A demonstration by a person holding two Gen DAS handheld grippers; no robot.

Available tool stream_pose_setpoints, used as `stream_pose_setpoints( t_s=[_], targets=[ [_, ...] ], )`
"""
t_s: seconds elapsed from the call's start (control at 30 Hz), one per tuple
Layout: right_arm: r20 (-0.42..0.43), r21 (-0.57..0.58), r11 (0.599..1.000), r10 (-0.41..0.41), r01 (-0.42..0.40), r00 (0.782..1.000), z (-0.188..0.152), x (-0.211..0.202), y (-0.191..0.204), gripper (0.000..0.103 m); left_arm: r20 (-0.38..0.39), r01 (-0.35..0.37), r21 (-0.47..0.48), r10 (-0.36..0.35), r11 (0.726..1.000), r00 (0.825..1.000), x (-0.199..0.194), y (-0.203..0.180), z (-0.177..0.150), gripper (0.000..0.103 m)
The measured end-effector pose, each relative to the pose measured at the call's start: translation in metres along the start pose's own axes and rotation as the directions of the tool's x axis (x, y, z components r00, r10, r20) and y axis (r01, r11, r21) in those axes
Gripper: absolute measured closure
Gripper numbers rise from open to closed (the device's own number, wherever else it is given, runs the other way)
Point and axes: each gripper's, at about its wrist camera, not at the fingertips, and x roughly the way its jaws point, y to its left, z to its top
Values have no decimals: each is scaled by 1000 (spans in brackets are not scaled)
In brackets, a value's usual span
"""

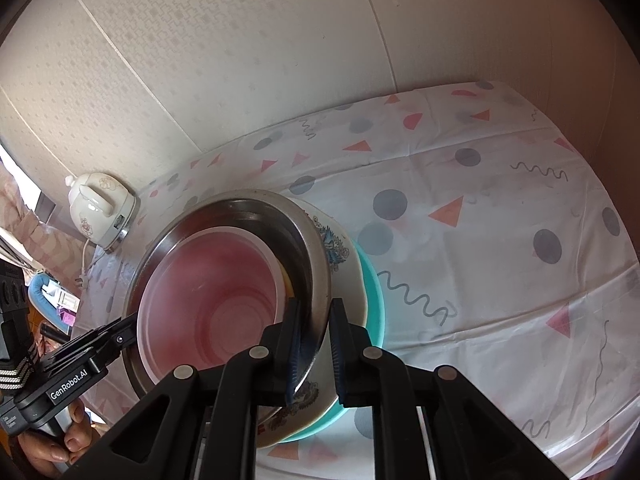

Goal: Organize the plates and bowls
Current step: 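Lower the nested bowls onto the white plate with both grippers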

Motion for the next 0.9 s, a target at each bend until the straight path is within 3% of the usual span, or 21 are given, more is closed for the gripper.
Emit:
stream_pose_setpoints(
  t_s=[0.23, 0.63, 0.9],
  targets=[
    [-8, -11, 1000, -16, 16, 1000, -1, 3, 2, 90, 11, -23, 15, 23, 1000, 1000, -1, -2, -1, 85],
    [-25, 43, 998, 53, -52, 998, -5, -6, -8, 85, 21, -21, 18, 21, 1000, 1000, -2, -3, -3, 85],
    [9, 16, 1000, 3, -3, 1000, -5, -6, -2, 90, 29, -15, 8, 15, 1000, 999, -2, -3, -5, 84]
  ],
)
